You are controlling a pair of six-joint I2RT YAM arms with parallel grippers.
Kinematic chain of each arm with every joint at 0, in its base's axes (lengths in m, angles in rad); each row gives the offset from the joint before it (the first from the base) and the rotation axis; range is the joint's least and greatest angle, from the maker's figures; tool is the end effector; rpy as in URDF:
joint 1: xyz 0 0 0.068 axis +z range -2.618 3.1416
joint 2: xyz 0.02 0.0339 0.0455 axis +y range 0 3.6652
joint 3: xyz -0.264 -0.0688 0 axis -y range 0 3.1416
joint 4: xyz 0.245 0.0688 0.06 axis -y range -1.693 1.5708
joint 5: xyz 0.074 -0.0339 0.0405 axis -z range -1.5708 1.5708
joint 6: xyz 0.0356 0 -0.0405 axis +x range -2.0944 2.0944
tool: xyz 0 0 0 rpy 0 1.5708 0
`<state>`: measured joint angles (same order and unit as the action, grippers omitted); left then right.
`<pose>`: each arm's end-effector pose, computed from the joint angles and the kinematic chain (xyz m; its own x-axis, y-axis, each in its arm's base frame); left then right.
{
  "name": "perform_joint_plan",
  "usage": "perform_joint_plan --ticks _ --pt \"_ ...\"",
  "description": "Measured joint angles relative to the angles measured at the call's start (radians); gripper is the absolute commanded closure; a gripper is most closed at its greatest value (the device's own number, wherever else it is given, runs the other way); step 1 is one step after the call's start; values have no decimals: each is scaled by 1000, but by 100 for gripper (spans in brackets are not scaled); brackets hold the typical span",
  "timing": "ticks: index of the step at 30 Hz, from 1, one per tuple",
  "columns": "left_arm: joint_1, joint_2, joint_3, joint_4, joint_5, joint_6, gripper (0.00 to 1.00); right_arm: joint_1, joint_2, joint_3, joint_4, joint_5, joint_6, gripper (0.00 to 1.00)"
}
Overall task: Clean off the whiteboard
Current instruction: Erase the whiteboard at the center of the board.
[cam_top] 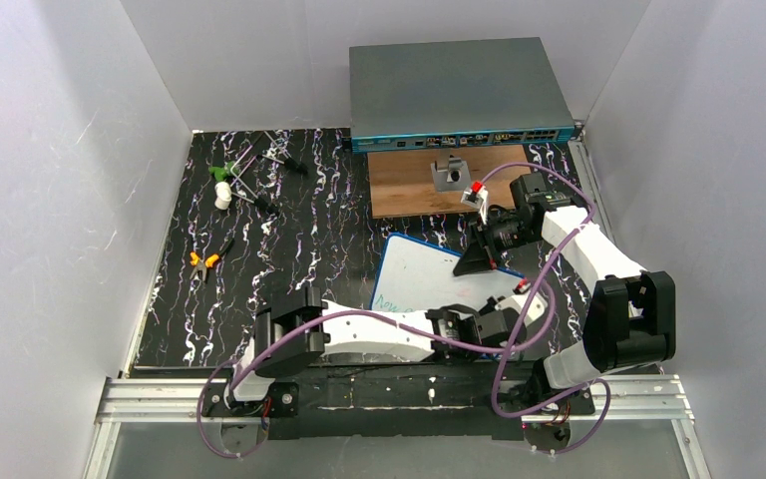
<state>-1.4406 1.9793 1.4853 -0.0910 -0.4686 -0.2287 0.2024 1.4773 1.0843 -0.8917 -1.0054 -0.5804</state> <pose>0.0753 -0.4512 0.2340 -0.2593 0.4224 -0.8685 0.7978 0.6006 0.0539 0.2593 0.0839 0.2487 -0.5988 -0.4228 -0.6802 -0.8006 0.2931 0.5227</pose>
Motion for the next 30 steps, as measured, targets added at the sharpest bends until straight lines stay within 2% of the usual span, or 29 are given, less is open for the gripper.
perform_joint_plan --ticks 7,14,22,30 --pt "62 -99 -71 101 -16 -8 100 -1 0 0 3 0 0 99" --pt "67 -135 -179 225 72 11 100 -2 2 0 -6 3 0 99" --pt "-9 -74 -198 232 165 107 100 -2 2 0 -34 5 0 99" --pt "-46 18 -138 154 164 159 100 -2 2 0 -27 5 -11 99"
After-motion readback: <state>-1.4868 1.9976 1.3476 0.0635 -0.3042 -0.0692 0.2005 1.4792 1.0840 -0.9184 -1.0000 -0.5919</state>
